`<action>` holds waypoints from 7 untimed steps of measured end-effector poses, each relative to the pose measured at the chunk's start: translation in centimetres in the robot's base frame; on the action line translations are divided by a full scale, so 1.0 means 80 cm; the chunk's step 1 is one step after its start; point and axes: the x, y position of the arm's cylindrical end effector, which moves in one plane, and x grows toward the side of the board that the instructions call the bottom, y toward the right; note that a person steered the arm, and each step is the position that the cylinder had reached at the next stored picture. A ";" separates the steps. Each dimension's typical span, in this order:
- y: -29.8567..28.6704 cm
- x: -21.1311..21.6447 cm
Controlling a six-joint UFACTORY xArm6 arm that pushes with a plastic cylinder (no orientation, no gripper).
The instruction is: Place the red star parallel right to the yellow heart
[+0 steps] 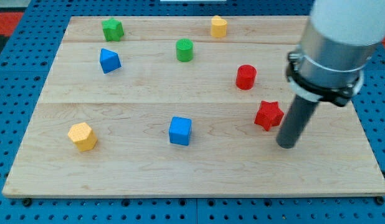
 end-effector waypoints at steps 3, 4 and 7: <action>0.068 -0.022; -0.046 -0.018; 0.059 -0.110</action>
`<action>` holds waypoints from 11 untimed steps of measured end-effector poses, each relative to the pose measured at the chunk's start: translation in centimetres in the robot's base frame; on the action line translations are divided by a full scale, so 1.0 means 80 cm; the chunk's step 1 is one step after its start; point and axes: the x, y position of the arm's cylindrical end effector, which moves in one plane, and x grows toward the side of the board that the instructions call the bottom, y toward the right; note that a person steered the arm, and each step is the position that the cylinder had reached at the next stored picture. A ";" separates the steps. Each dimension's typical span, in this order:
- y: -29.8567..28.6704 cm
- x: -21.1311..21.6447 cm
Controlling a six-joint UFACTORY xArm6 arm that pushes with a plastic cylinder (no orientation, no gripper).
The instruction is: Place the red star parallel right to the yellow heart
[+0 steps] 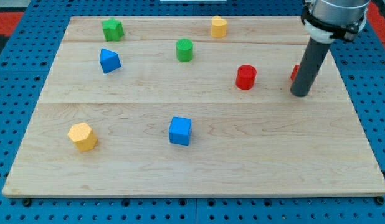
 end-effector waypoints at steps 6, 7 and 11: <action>0.003 -0.066; -0.046 -0.068; -0.047 -0.107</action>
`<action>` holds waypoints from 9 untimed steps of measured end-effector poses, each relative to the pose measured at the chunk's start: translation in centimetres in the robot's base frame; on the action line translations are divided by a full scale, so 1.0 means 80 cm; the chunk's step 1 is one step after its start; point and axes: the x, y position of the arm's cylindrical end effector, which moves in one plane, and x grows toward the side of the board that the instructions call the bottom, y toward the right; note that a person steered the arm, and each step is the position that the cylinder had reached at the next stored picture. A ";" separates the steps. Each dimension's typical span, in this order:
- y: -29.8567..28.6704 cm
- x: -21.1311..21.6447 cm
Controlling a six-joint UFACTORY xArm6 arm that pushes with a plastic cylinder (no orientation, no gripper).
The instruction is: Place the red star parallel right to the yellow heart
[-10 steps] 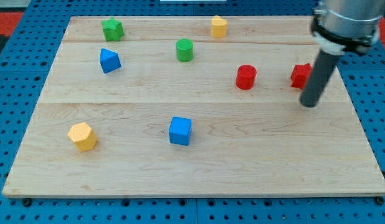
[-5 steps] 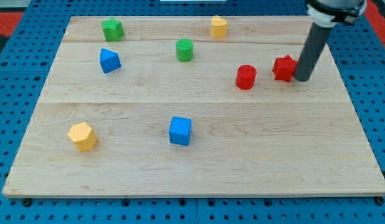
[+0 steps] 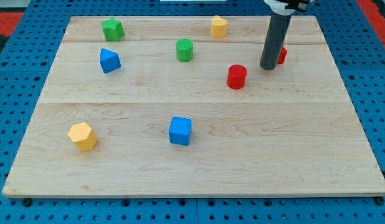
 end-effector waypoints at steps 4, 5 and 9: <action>0.048 -0.027; 0.077 -0.046; 0.079 -0.143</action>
